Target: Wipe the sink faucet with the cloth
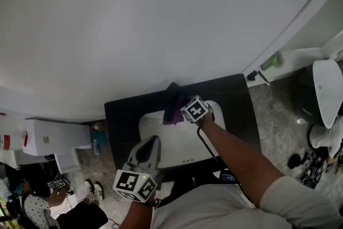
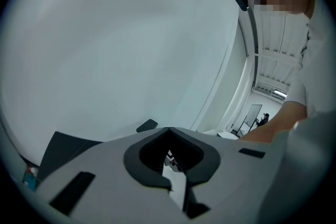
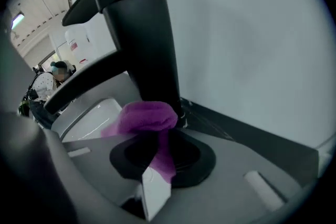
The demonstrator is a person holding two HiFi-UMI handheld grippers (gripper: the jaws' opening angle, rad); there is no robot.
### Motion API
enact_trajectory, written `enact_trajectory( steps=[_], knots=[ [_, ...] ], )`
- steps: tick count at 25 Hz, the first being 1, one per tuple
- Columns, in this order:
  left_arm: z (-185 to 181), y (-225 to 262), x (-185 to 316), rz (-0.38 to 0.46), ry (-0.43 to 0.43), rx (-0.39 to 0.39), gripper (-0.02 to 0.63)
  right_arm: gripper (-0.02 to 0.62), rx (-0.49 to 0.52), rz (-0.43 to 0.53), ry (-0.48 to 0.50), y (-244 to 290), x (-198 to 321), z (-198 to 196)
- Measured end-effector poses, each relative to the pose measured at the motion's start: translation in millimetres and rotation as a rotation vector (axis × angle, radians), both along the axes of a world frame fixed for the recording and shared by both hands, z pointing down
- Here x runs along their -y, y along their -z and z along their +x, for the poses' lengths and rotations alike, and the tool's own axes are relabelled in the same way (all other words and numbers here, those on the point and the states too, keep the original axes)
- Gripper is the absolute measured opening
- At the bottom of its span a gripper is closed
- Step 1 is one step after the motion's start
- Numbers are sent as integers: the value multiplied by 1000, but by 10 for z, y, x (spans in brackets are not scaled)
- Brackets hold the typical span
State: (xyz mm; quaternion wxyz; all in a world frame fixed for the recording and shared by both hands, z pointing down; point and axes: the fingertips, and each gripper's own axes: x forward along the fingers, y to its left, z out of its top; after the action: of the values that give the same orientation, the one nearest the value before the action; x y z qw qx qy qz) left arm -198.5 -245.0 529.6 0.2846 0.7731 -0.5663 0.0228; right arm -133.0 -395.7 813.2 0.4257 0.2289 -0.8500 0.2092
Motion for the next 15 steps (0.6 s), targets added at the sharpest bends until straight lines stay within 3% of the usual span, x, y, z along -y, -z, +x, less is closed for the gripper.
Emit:
enact_trajectory(
  steps=[3, 7, 10, 12, 15],
  knots=[
    [-66, 43, 1, 16, 9, 0, 6, 63, 108, 74, -59, 465, 74, 73],
    [-87, 80, 22, 23, 8, -11, 6, 63, 279, 245, -92, 1401, 86, 85],
    [-61, 128, 55, 31, 18, -4, 6, 59, 291, 315, -112, 1401, 203, -5],
    [-18, 145, 46, 31, 10, 5, 6, 57, 245, 267, -152, 1058, 256, 28],
    [32, 110, 12, 18, -9, 18, 6, 57, 139, 124, -147, 402, 195, 56]
  ],
)
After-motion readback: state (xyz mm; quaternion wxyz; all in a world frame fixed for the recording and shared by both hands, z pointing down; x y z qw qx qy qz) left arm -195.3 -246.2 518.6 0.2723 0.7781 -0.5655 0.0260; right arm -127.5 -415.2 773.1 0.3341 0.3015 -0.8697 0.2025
